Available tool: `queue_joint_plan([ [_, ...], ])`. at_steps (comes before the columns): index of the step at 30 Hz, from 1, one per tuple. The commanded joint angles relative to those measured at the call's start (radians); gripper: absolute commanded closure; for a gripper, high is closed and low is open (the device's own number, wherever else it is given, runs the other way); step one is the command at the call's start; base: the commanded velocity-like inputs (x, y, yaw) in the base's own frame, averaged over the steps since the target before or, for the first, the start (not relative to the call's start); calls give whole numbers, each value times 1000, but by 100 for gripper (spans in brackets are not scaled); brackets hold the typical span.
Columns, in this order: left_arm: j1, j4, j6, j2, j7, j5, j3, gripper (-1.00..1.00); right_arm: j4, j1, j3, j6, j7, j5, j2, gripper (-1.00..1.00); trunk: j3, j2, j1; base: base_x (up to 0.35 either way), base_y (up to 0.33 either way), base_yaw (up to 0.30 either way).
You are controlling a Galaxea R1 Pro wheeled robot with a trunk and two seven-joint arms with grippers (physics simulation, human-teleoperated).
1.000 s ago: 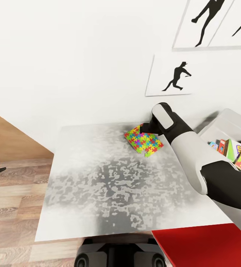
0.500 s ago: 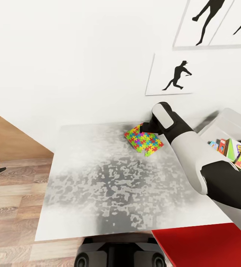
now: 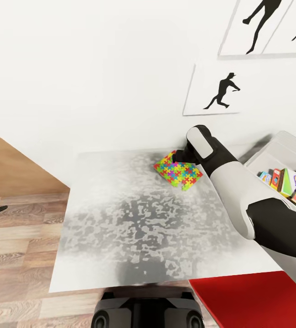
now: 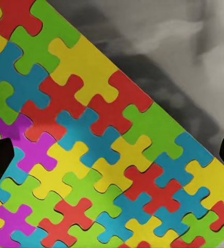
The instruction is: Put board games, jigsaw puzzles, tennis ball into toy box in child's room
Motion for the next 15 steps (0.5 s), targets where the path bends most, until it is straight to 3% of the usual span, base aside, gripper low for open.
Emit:
queue_joint_plan([
  [1, -1, 0, 11, 0, -4, 0, -1, -100, 17, 0, 4, 2, -8, -35, 0, -100, -2, -1, 1, -2, 4, 0],
  [9, -1, 0, 11, 0, -4, 0, -1, -100, 17, 0, 5, 2, -8, -35, 0, -100, -2, -1, 1, 0, 4, 0],
  [15, -1, 0, 11, 0, -4, 0, -1, -100, 17, 1, 5, 2, -8, -35, 0, -100, -2, -1, 1, 0, 151, 0],
])
